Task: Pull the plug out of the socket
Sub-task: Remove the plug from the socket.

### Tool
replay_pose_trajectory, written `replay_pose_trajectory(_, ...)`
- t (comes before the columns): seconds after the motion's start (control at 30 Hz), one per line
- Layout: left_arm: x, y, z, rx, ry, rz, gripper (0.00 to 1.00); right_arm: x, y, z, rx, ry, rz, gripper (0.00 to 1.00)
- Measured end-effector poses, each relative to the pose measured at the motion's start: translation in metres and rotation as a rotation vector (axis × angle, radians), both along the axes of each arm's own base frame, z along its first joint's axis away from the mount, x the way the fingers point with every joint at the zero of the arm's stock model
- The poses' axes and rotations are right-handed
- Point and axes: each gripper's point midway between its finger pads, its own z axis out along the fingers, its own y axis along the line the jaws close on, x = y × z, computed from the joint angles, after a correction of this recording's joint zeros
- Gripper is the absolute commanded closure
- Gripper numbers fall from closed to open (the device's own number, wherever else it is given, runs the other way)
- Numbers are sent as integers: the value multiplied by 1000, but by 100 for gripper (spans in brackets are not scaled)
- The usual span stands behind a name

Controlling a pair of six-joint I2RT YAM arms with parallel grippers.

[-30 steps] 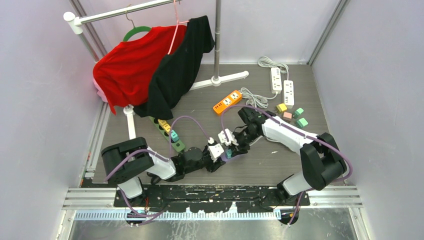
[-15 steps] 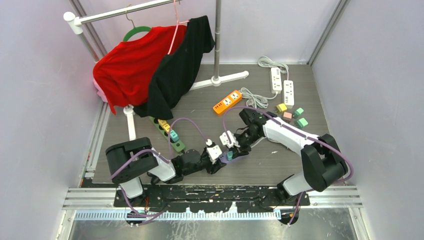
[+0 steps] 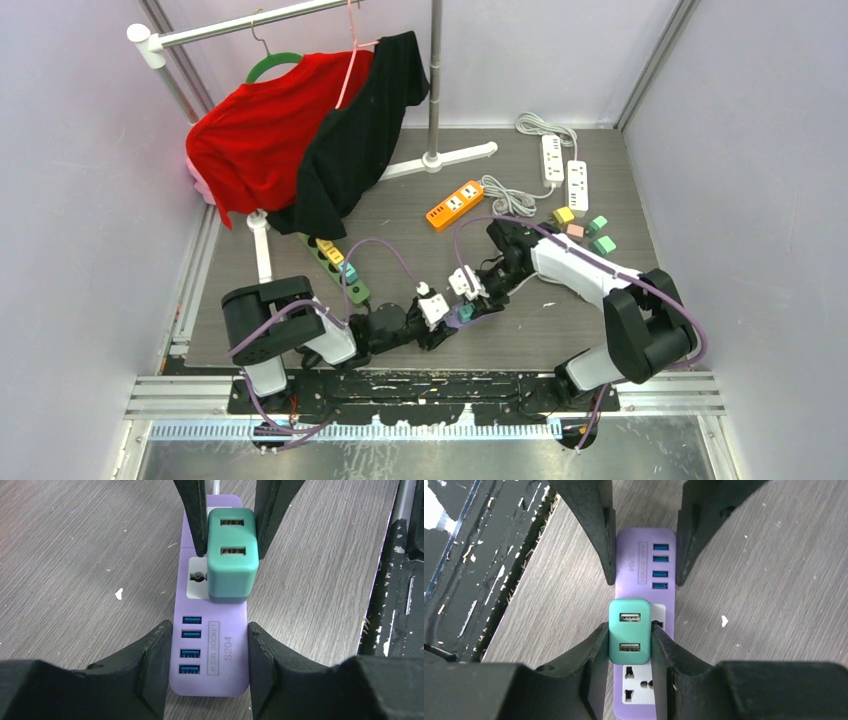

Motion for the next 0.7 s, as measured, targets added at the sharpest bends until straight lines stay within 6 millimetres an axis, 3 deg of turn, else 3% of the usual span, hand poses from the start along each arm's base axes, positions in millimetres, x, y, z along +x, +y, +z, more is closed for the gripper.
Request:
replay_pose_trajectory(0.13, -2, -2, 0, 1, -13, 6, 100, -3, 4, 0, -22, -32, 40, 99)
replay_pose_trajectory(0.47, -2, -8, 1, -39, -38, 27, 100, 9, -3, 0, -76, 8, -110, 99)
replay_pose_trajectory(0.7, -4, -12, 2, -64, -42, 24, 100, -1, -13, 1, -32, -23, 8, 99)
